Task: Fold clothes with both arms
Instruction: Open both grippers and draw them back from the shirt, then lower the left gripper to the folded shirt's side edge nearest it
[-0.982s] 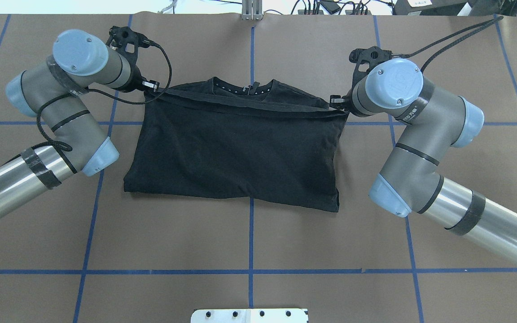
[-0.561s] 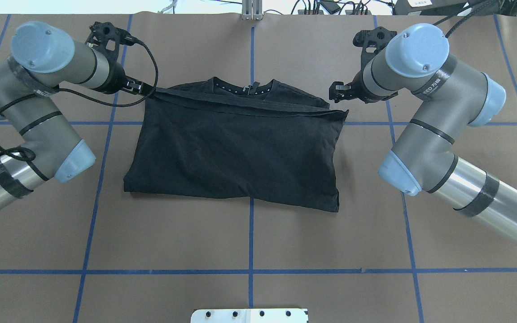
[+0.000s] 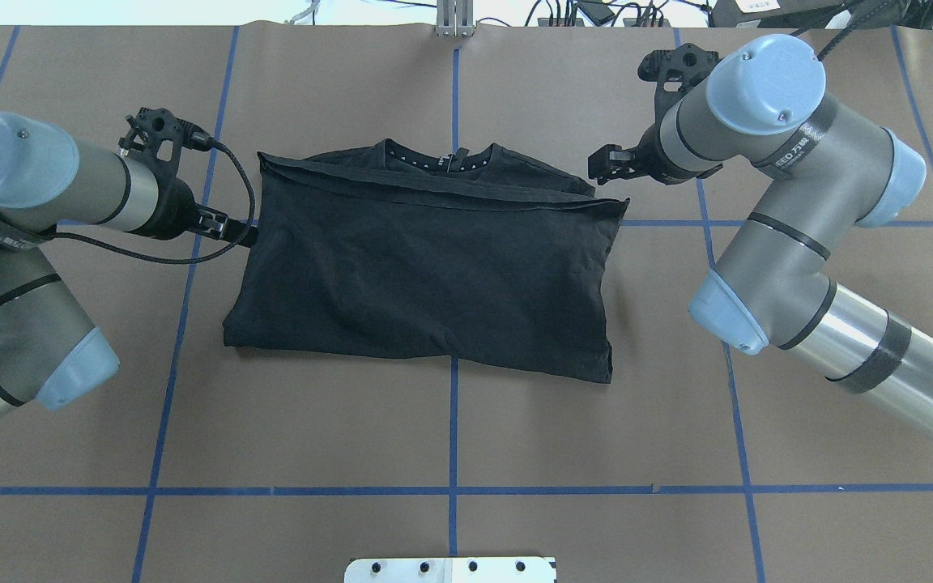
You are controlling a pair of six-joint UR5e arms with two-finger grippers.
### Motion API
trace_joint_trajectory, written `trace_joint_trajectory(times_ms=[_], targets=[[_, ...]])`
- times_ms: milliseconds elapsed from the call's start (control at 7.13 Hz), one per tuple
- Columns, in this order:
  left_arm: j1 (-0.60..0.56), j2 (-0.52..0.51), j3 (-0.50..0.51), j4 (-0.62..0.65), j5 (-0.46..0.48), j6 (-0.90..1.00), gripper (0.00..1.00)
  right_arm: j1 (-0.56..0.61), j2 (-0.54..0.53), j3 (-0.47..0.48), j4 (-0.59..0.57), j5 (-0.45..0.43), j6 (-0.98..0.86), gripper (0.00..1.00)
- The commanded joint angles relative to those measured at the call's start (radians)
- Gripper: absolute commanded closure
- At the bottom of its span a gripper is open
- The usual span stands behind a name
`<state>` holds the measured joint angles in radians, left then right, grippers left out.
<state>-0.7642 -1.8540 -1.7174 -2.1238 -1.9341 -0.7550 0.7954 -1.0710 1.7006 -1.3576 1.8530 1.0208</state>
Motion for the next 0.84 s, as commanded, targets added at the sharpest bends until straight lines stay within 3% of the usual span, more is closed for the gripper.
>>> trace_joint_trajectory(times_ms=[0, 421, 561, 701], targets=[[0.063, 0.097, -0.002, -0.146, 0.004, -0.053, 0.0, -0.002, 0.0, 0.001, 0.0, 0.0, 0.002, 0.0], [0.167, 0.11, 0.005, -0.208, 0.044, -0.171, 0.03, -0.004, 0.0, 0.001, 0.002, 0.0, 0.002, 0.0], [0.202, 0.111, 0.005, -0.222, 0.076, -0.228, 0.14, -0.004, 0.0, 0.001, 0.002, 0.0, 0.002, 0.0], [0.213, 0.11, 0.009, -0.222, 0.086, -0.239, 0.17, -0.004, 0.0, 0.001, 0.0, 0.0, 0.002, 0.0]])
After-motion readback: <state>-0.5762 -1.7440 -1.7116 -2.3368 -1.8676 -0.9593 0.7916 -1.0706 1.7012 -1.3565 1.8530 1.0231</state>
